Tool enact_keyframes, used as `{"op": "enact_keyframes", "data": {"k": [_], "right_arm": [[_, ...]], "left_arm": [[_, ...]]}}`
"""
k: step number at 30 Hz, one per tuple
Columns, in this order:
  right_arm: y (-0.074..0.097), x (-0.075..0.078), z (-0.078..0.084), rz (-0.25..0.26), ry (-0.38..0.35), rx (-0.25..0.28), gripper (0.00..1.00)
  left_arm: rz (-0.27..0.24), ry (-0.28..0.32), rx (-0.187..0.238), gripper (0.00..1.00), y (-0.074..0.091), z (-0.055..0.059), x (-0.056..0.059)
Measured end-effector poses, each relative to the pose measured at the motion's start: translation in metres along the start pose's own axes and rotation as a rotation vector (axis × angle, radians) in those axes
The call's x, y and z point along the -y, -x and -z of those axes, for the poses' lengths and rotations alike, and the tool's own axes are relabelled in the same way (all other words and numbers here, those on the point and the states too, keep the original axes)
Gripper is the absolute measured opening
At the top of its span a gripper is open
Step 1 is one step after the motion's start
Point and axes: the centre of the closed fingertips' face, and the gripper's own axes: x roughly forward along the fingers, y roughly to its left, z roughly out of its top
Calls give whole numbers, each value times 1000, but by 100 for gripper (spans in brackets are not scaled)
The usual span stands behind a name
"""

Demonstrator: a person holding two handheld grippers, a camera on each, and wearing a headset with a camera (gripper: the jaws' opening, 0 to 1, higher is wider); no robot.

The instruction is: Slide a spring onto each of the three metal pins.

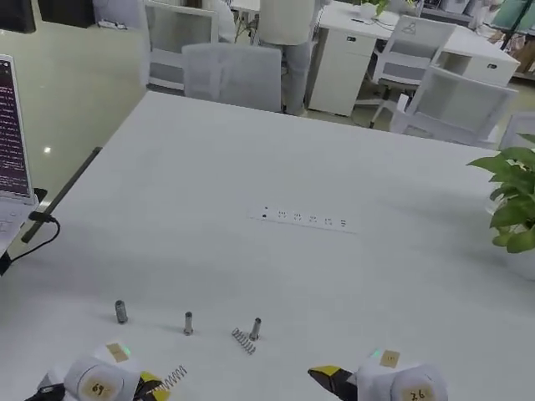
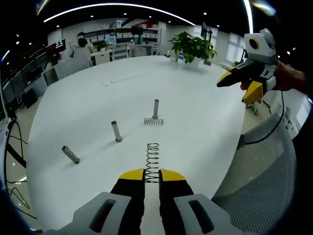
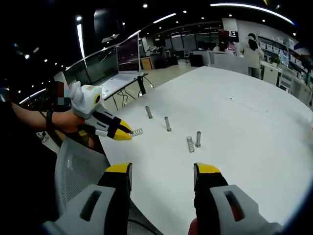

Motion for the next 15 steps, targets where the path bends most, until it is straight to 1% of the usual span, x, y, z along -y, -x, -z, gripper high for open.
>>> {"op": "enact_keyframes", "data": {"k": [3, 4, 5, 7, 8, 10, 11, 13, 15], "right_arm": [[-1, -2, -3, -3, -3, 7, 49], [-1, -3, -4, -3, -2, 6, 49], [-1, -3, -4, -4, 0, 5, 49], [-2, -5, -5, -7, 2, 2, 49], [-2, -6, -6, -8, 3, 2, 49], [-3, -8, -7, -11, 2, 2, 48], [-4, -8, -9, -15, -4, 5, 47], [-4, -12, -13, -24, -19, 19, 45], [-4, -14, -19, -33, -33, 35, 46]], "left_arm": [[-2, -18, 30, 3, 10, -11, 3], [-2, -19, 33, 3, 11, -12, 4], [0, -22, 54, 3, 16, -19, 6], [4, -30, 71, 3, 22, -27, 8], [3, -33, 74, 3, 23, -28, 9], [3, -35, 93, 3, 29, -37, 10], [13, -37, 101, 3, 32, -40, 12], [14, -44, 100, 3, 34, -44, 13], [22, -53, 123, 3, 40, -53, 15]]}}
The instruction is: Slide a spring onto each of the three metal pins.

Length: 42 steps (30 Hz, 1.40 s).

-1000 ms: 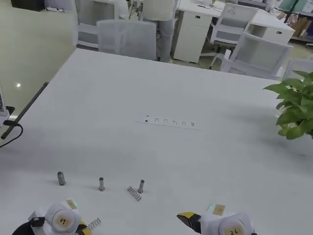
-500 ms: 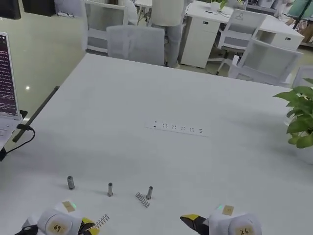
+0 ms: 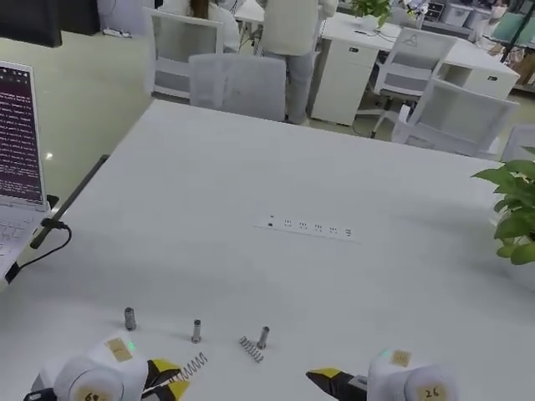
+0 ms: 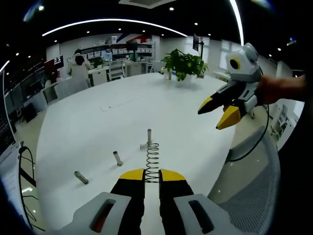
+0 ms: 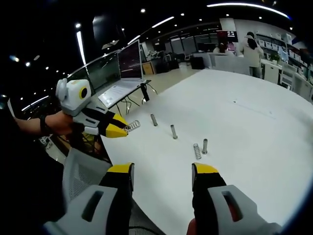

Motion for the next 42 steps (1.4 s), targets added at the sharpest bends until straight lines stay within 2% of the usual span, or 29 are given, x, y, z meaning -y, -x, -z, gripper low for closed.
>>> {"op": "enact_keyframes", "data": {"k": [10, 15, 19, 26, 31, 39, 42], "right_arm": [[-4, -6, -12, -8, 31, 2, 45], [-9, -10, -17, -18, 48, 2, 45], [-16, -20, -21, -47, 75, -4, 43], [-25, -42, -35, -125, 69, 37, 35], [-27, -58, -32, -185, 79, 23, 30], [-25, -64, -31, -209, 73, 32, 18], [-23, -65, -33, -210, 81, 34, 17]], "left_arm": [[47, -41, 63, 3, 10, -25, 10], [68, -64, 68, 3, 11, -27, 15], [93, -82, 67, 3, 10, -27, 22], [135, -121, 56, 3, 6, -25, 37], [168, -159, 61, 3, 6, -30, 49], [203, -220, 44, 3, 3, -30, 59], [206, -242, 35, 3, 2, -30, 60]]}}
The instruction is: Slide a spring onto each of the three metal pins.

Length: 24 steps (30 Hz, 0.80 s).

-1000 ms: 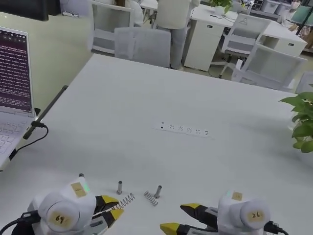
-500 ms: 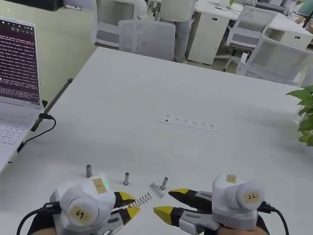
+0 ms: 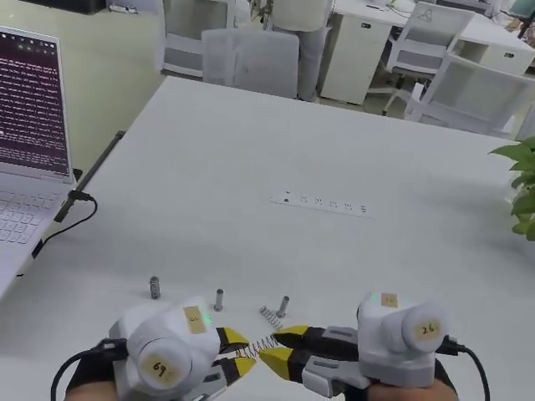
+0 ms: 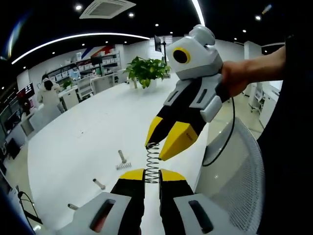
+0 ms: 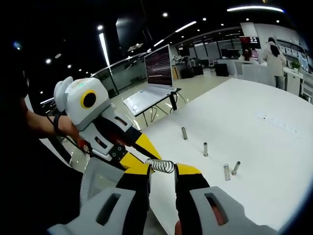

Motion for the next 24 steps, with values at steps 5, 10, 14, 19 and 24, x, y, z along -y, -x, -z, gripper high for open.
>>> {"op": "enact_keyframes", "data": {"k": [5, 10, 14, 19, 24], "right_arm": [[4, 1, -5, 3, 9, 13, 11], [4, -2, -6, -3, 44, -10, 11], [3, -8, -11, -21, 64, -12, 11], [1, -12, -11, -28, 117, -49, 12], [3, -12, -8, -18, 201, -112, 12]], "left_arm": [[5, -6, -2, 2, -1, -1, 0], [9, -16, -5, 2, -2, -2, 2], [14, -18, -6, 2, -3, -2, 3], [20, -21, -8, 2, -6, -2, 5], [23, -14, 1, 2, -7, -4, 7]]}}
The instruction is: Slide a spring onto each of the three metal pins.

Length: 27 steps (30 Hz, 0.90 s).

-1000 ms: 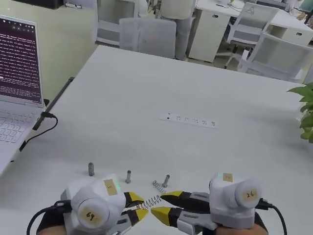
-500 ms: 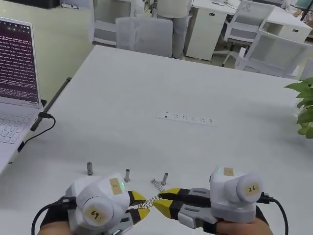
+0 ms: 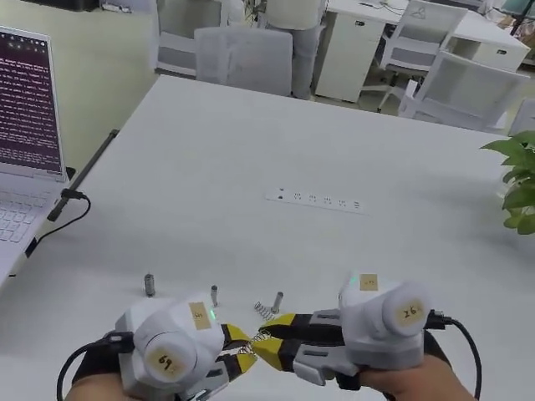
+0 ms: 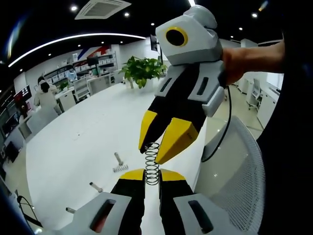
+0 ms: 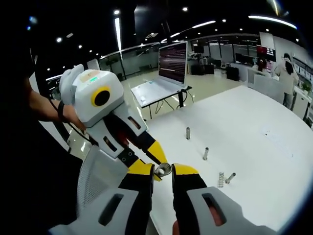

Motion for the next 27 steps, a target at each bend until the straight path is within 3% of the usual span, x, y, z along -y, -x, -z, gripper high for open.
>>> {"op": "enact_keyframes", "data": {"k": [7, 15, 22, 27], "right_arm": [[4, 1, 14, -24, 121, -122, 18], [4, -7, 19, -92, 235, -208, 18], [3, -10, 20, -137, 293, -243, 14], [3, -13, 22, -167, 305, -238, 10]], "left_arm": [[9, -6, -2, 2, -1, 1, 4], [34, -34, -8, 2, 0, 0, 11], [52, -73, -18, 2, -1, -2, 16], [62, -96, -28, 2, 0, -1, 18]]}}
